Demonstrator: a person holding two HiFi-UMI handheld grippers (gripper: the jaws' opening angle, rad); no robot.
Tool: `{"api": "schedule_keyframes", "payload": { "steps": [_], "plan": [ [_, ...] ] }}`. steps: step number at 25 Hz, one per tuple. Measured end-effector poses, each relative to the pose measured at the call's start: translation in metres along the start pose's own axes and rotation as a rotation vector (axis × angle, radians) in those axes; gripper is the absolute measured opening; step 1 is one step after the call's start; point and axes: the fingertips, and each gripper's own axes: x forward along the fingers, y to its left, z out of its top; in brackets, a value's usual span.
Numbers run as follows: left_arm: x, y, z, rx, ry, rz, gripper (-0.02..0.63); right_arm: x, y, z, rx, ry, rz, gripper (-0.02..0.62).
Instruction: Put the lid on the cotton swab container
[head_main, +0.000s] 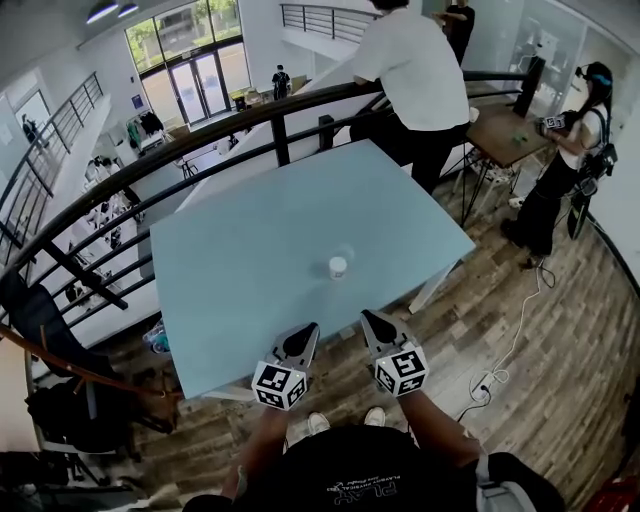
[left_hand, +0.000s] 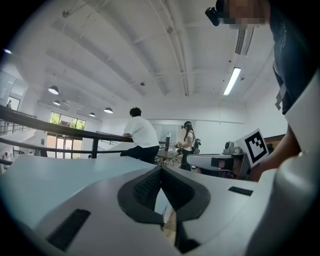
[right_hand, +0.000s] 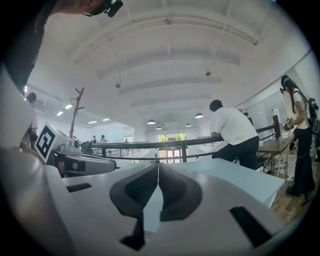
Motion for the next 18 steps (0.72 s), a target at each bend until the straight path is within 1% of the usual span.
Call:
{"api": "schedule_keyframes", "payload": {
  "steps": [5,10,12,18],
  "plan": [
    [-0.006,0.002,-0.003,-0.002,0.005,-0.038,0.012,0.001,0.008,-0.001,0.005,0.002,-0.034,0.02],
    [-0.011,0.003,-0.002,0.003,0.005,-0.075,0.012,-0.003,0.019,-0.001,0.001,-0.003,-0.038,0.02],
    [-0.009,0.003,-0.001,0.005,0.007,-0.09,0.012,-0.005,0.018,0.004,-0.004,-0.017,-0.037,0.018],
    [0.003,0.007,-0.003,-0.002,0.016,-0.094,0.012,0.0,0.006,0.007,-0.017,-0.016,-0.036,0.018]
  ]
}}
